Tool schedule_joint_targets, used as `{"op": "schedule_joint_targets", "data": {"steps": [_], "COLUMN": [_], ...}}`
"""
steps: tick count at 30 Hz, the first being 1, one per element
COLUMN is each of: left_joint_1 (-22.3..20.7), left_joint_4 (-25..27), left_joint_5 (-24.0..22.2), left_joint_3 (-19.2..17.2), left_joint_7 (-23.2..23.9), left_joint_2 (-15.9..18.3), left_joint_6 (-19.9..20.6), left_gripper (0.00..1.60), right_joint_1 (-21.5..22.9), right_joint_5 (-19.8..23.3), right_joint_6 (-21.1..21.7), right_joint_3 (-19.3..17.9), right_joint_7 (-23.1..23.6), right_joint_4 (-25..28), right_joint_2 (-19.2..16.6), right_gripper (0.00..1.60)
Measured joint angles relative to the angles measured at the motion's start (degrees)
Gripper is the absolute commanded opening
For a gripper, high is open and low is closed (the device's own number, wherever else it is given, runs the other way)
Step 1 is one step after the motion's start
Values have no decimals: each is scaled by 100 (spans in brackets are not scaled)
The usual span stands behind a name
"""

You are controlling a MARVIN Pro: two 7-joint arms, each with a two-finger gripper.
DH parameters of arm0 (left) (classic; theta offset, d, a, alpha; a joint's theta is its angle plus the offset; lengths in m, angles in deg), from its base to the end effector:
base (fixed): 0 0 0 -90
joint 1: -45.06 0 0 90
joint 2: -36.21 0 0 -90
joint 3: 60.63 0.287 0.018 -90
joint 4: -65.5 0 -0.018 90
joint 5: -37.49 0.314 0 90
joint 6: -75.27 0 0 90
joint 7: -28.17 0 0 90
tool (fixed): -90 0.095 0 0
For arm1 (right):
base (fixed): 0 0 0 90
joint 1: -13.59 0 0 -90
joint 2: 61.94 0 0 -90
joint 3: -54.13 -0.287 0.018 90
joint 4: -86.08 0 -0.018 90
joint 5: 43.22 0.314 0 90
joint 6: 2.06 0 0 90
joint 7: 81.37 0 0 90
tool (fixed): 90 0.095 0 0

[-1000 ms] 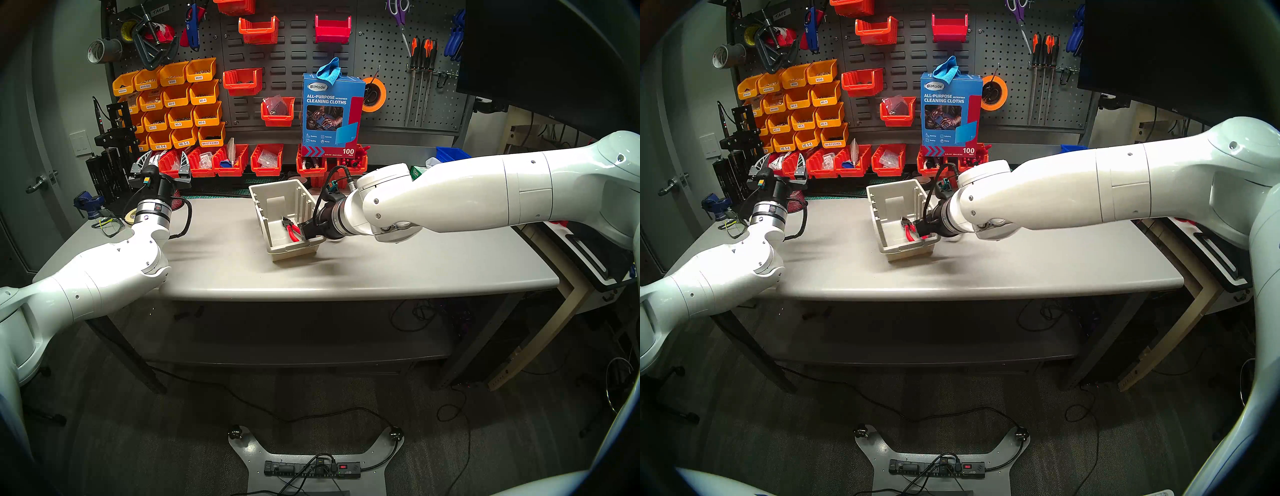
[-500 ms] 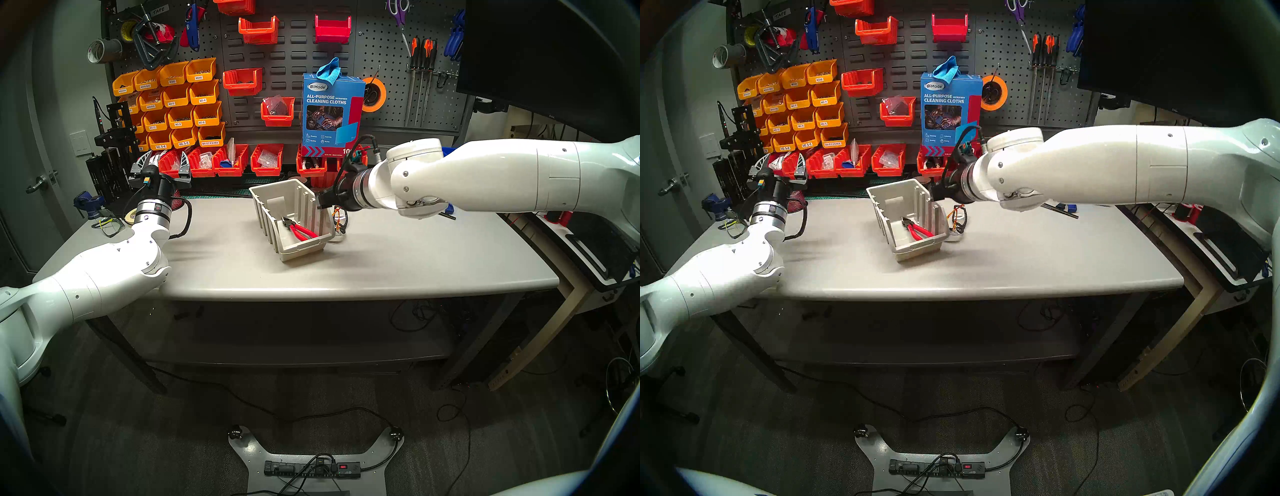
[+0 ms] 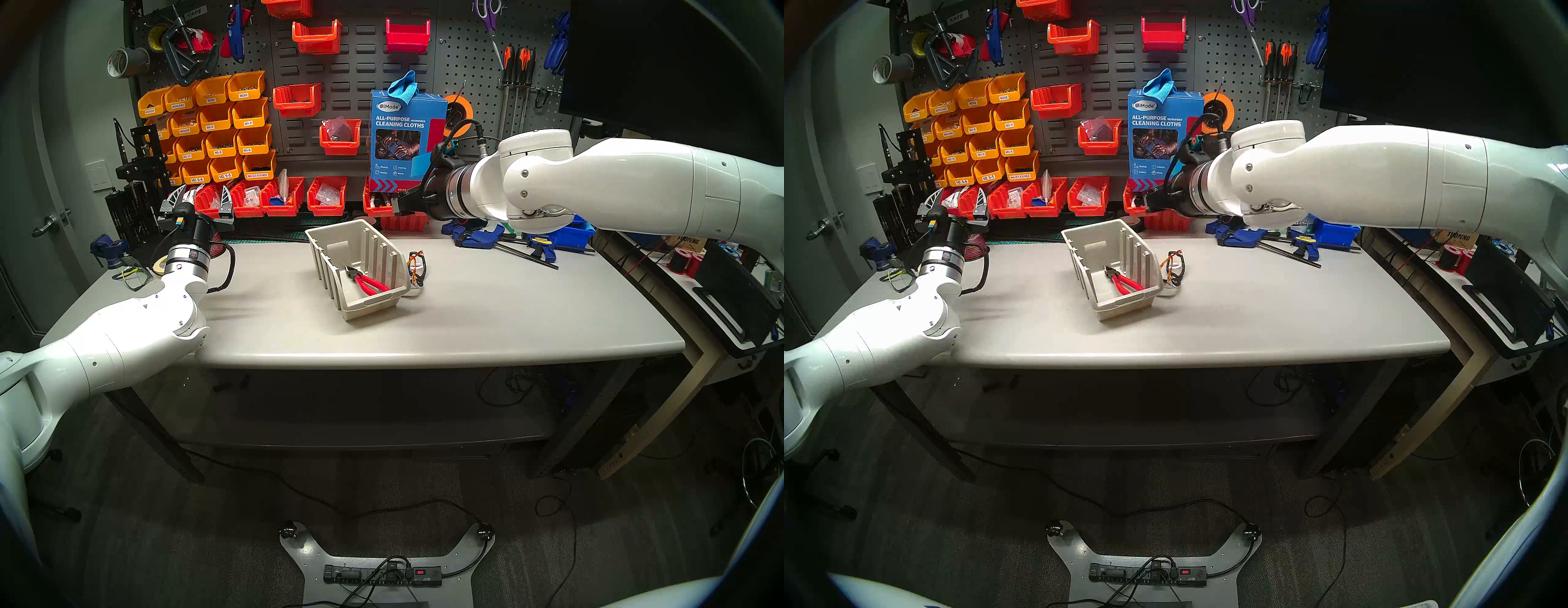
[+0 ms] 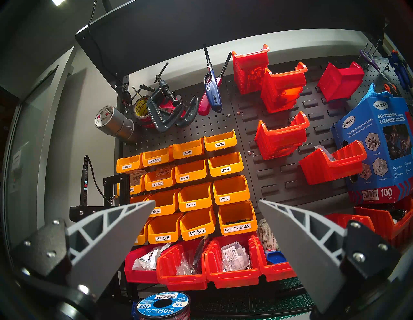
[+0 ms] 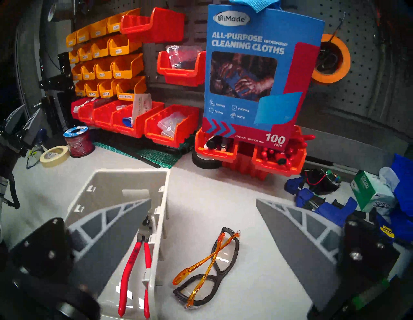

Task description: Take out tools from the storage box

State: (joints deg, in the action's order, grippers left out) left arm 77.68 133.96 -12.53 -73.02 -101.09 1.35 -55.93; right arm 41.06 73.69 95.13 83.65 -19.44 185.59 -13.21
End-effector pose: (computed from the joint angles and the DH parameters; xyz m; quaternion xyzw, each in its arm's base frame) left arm 0.5232 0.1861 -0.1580 -0.5004 0.0112 -0.8540 0.1420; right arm 0.4941 0.0822 -0.0045 -0.8092 -0.1742 -0.5533 0.0936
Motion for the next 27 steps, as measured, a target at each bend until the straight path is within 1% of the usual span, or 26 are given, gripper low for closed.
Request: {"op": "schedule_joint_targets", "data": {"steps": [11, 27], "left_joint_1": [0, 0], "left_joint_4": [0, -1], "left_joint_5": [0, 0], "left_joint_3": [0, 0], "left_joint_7": [0, 0], "left_joint_2": [0, 0], "left_joint_6": [0, 0], "left_gripper": [160, 160], "right_joint_1": [43, 50], "right_joint_5": [-44, -67], "right_joint_6": [-111, -145], "right_joint_3": [62, 70], "right_joint_7": [-78, -56], "right_joint_4": [-1, 57], "right_joint_2": [-353, -468], "right_gripper": [160, 160]}}
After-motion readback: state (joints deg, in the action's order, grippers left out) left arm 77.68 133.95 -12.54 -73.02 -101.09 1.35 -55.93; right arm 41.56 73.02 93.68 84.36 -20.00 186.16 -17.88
